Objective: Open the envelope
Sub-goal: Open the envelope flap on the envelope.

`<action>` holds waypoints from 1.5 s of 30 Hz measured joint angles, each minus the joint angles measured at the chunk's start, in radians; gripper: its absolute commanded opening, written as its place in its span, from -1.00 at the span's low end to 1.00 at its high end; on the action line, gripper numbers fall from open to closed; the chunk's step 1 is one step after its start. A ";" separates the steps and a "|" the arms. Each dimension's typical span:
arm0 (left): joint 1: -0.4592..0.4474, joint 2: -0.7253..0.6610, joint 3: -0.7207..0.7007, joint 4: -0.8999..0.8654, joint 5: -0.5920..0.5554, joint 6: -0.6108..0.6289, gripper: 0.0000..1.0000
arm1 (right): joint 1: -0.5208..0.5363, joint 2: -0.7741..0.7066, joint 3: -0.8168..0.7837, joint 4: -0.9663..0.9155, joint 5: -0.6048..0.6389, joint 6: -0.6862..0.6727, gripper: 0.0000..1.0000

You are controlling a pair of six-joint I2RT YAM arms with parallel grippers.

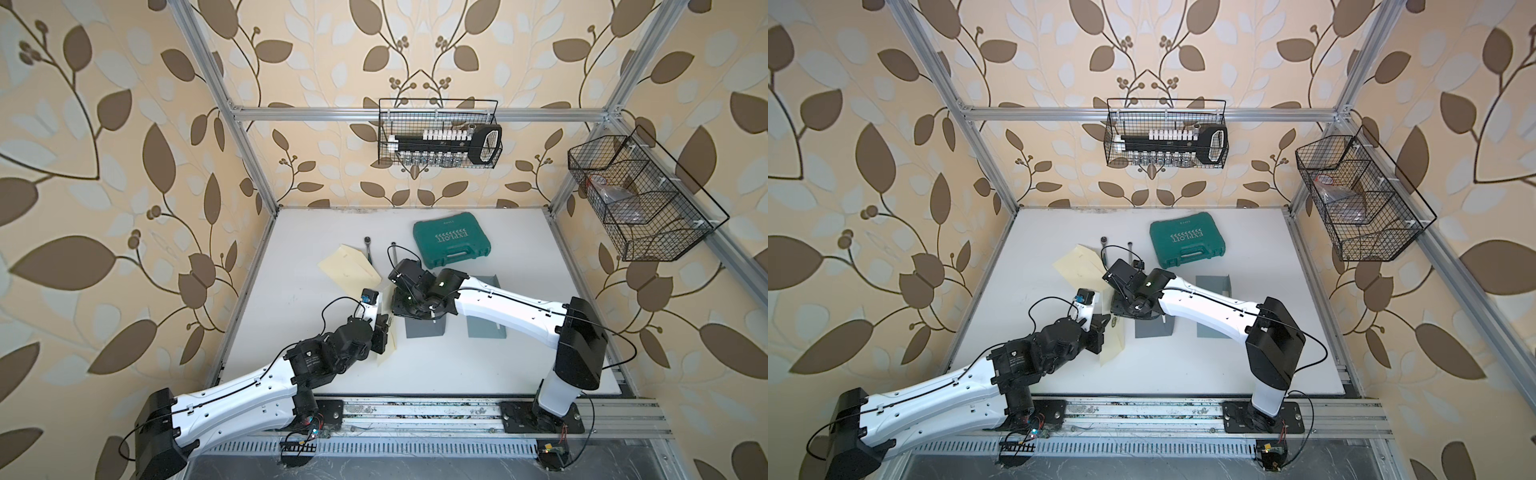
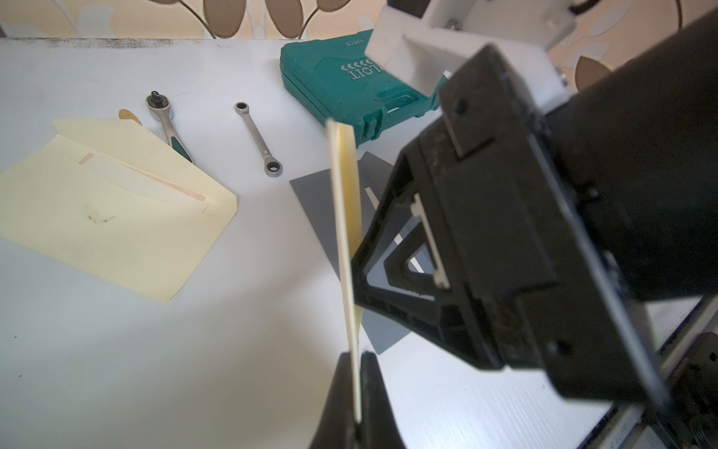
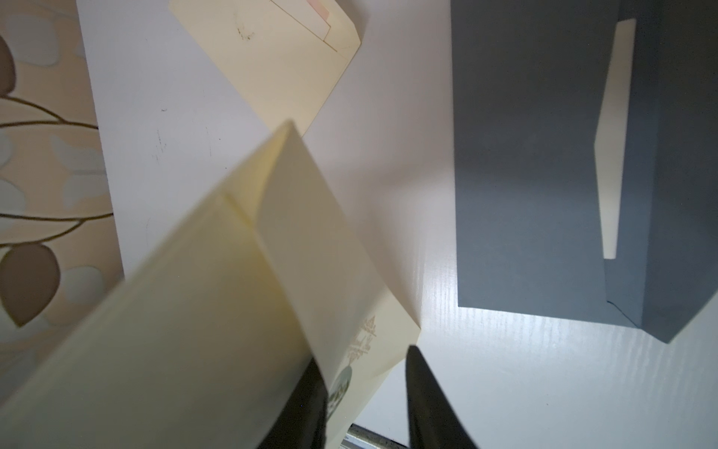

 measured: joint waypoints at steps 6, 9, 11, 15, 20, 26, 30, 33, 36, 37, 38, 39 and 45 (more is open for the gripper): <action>0.000 0.012 0.010 -0.003 0.001 0.000 -1.00 | -0.008 0.000 0.000 0.009 -0.018 -0.003 -0.52; 0.000 0.012 0.010 -0.003 0.001 0.000 -1.00 | -0.010 0.000 0.000 0.014 -0.026 -0.006 -0.63; 0.000 0.012 0.010 -0.003 0.001 0.000 -1.00 | -0.011 0.000 0.000 0.019 -0.033 -0.006 -0.64; 0.000 0.013 0.010 -0.003 0.001 0.000 -1.00 | -0.014 0.000 0.000 0.026 -0.045 -0.010 -0.71; 0.000 0.016 0.011 -0.004 0.001 0.000 -1.00 | -0.015 0.000 0.000 0.030 -0.051 -0.013 -0.79; 0.000 0.018 0.013 -0.004 0.001 0.000 -1.00 | -0.021 0.000 0.000 0.034 -0.063 -0.013 -0.80; 0.000 0.019 0.013 -0.004 0.001 0.000 -1.00 | -0.022 0.000 0.000 0.035 -0.070 -0.014 -0.83; 0.000 0.019 0.013 -0.004 0.000 0.000 -1.00 | -0.025 0.000 -0.001 0.036 -0.074 -0.016 -0.86; 0.000 0.019 0.013 -0.003 0.000 0.000 -1.00 | -0.027 0.000 -0.003 0.039 -0.081 -0.017 -0.87; 0.000 0.019 0.013 -0.004 0.000 0.000 -1.00 | -0.028 0.000 -0.004 0.040 -0.082 -0.017 -0.87; 0.000 0.019 0.013 -0.004 0.000 0.000 -1.00 | -0.029 0.000 -0.004 0.041 -0.084 -0.016 -0.87; 0.000 0.019 0.013 -0.003 0.000 0.000 -1.00 | -0.029 0.000 -0.004 0.042 -0.085 -0.016 -0.87; 0.000 0.019 0.013 -0.004 -0.001 -0.001 -1.00 | -0.031 0.000 -0.006 0.045 -0.088 -0.016 -0.87</action>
